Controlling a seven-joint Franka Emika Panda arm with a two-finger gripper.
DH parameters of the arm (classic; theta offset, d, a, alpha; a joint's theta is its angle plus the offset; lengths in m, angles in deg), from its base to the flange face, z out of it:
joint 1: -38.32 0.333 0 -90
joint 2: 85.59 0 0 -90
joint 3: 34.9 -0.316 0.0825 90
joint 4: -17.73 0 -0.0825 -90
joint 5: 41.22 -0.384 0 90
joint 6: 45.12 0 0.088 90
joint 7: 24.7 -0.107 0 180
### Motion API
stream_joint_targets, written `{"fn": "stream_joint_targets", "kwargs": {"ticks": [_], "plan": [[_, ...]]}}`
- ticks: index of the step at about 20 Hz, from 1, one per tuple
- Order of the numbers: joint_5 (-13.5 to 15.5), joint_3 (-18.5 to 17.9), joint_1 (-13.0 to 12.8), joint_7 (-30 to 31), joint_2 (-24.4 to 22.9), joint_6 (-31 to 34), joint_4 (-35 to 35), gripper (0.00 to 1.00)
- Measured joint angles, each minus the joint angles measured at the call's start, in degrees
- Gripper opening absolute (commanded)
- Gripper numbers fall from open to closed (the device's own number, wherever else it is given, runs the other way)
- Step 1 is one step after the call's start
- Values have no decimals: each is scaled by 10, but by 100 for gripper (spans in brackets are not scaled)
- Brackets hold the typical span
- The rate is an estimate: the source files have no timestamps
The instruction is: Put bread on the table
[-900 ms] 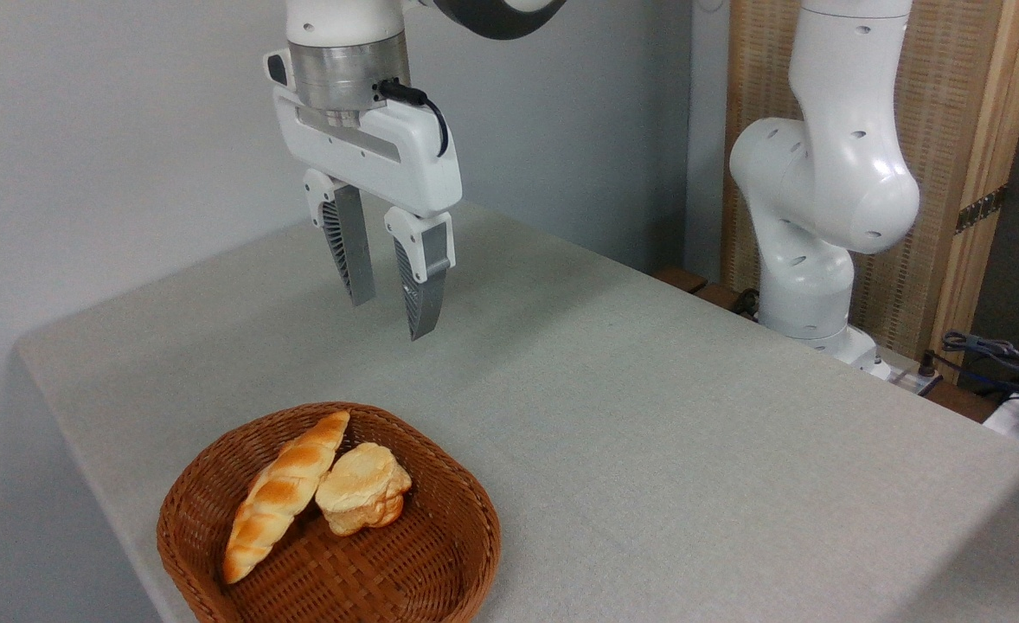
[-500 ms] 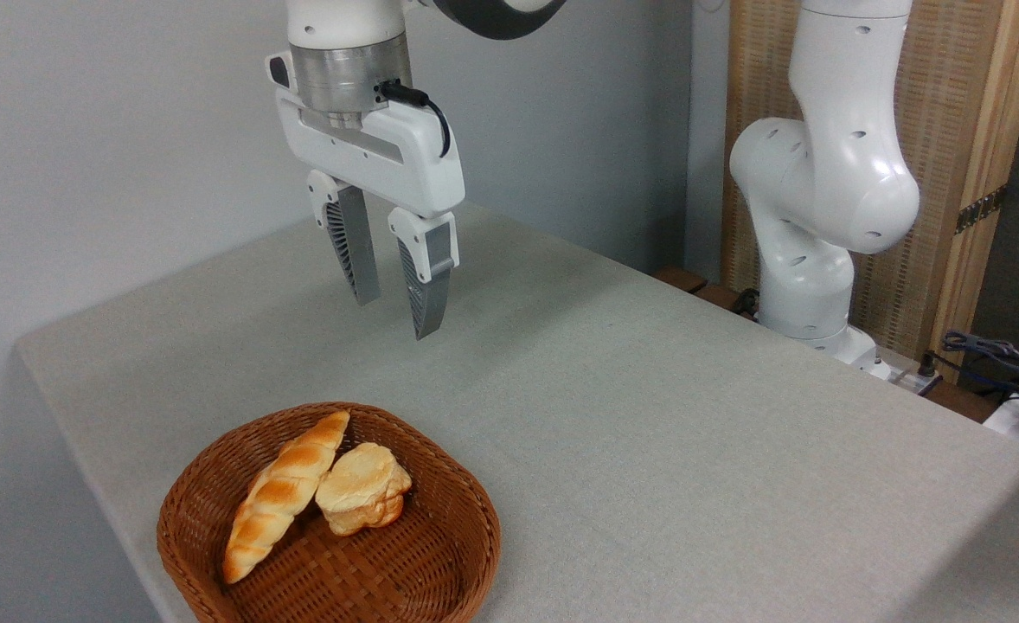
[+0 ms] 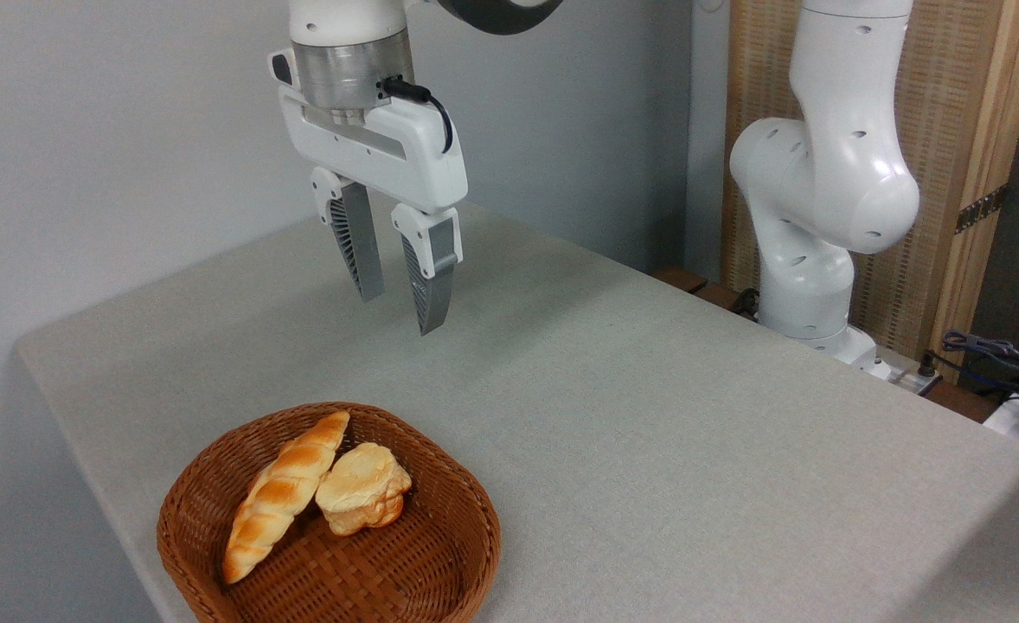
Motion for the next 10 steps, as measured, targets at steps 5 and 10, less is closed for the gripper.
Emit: {"fn": "stream_joint_targets", "kwargs": {"ticks": [5, 10], "plan": [[0, 0, 0, 0, -5, 26, -1, 100], [-1, -2, 2, 0, -5, 29, 0, 100]]}}
